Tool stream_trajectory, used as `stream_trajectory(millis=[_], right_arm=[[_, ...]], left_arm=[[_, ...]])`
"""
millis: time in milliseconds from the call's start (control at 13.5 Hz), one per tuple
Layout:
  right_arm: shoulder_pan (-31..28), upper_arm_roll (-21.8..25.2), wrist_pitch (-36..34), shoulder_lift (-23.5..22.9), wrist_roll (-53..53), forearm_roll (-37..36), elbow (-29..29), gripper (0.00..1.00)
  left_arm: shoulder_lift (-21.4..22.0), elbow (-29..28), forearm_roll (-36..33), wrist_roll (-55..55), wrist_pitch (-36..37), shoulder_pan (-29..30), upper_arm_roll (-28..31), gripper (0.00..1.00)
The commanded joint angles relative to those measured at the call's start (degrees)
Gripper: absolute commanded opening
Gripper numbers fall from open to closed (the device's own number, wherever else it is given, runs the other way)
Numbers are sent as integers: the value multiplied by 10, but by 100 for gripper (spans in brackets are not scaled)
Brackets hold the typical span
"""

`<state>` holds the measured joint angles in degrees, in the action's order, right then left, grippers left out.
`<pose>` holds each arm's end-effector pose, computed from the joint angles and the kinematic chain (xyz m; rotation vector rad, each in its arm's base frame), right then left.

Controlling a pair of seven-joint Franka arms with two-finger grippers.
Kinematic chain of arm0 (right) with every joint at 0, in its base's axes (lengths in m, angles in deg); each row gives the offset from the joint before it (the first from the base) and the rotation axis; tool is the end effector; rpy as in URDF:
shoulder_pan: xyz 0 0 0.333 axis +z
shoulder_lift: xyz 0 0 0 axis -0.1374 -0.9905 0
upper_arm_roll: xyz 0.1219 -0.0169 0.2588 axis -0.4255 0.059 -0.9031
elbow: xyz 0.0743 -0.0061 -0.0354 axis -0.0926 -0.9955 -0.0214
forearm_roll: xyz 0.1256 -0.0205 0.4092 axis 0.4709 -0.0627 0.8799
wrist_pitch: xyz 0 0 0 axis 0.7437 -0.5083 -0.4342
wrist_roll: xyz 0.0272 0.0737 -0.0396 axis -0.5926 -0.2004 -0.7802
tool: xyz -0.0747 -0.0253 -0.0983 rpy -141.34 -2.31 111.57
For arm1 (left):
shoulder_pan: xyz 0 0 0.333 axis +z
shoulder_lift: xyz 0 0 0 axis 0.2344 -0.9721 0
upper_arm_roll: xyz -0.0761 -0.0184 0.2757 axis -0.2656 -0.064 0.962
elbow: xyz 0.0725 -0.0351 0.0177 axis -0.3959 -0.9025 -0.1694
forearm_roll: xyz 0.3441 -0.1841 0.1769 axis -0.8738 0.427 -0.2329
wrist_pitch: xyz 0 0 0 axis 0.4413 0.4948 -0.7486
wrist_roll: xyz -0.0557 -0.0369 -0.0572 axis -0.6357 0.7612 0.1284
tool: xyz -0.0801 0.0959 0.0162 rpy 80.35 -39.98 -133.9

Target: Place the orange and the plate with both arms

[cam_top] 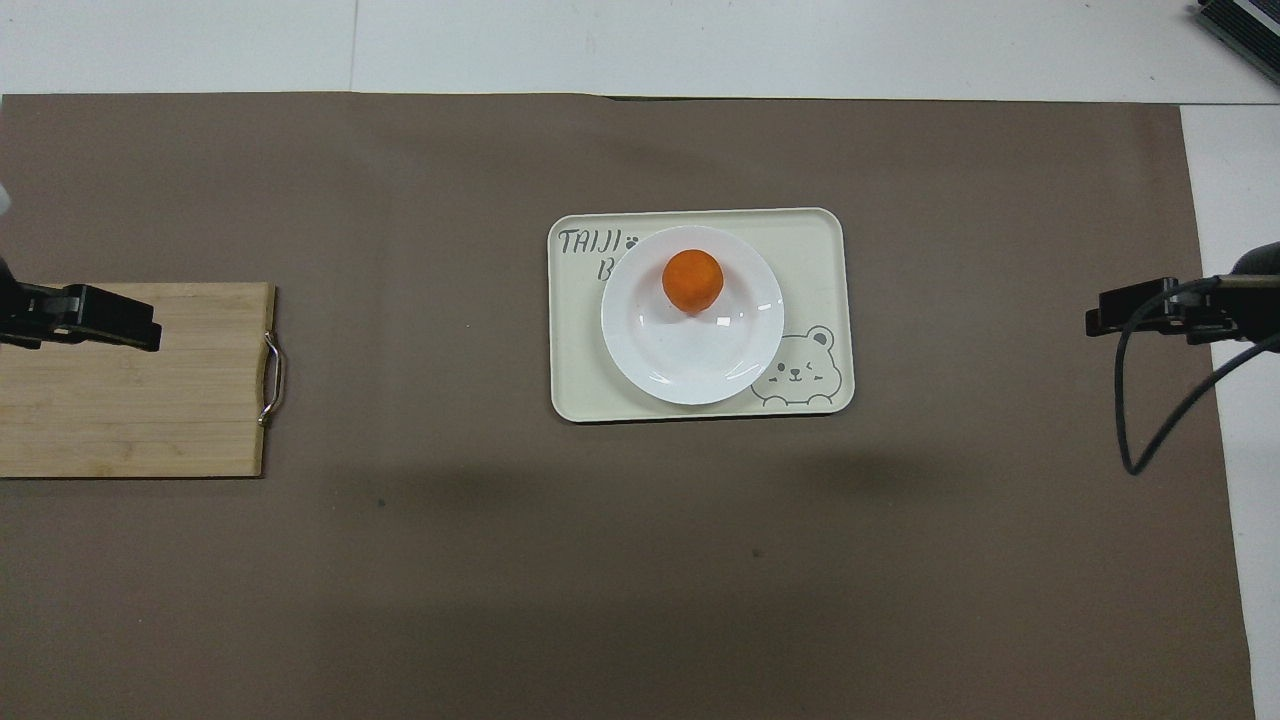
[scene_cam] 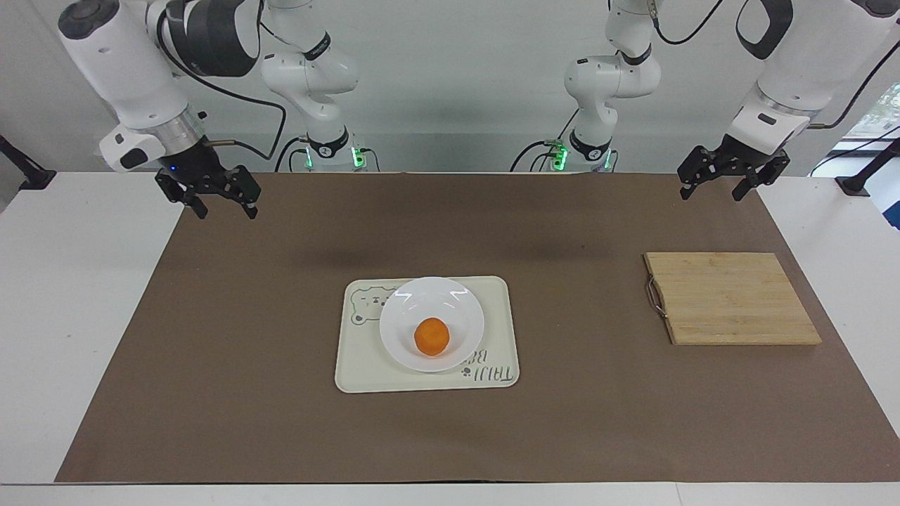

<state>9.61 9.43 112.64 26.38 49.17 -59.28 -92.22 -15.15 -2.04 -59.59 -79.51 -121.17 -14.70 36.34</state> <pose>0.5915 -0.0419 0.5478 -3.0647 0.1240 -0.0266 0.5850 -0.0337 0.5742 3.1256 -0.1359 -0.0217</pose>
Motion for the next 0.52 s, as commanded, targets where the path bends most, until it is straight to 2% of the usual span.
stream_trajectory(millis=[0,221,443], right_arm=[[-6,-3,-71,0,12,-34,63,100],[3,-14,-96,30,10,-70,67,100],[5,-24,-86,46,13,-70,44,100]], left_arm=[[-3,7,-4,7,0,0,1,100],[-3,7,-4,7,0,0,1,100],[-3,7,-4,7,0,0,1,100]])
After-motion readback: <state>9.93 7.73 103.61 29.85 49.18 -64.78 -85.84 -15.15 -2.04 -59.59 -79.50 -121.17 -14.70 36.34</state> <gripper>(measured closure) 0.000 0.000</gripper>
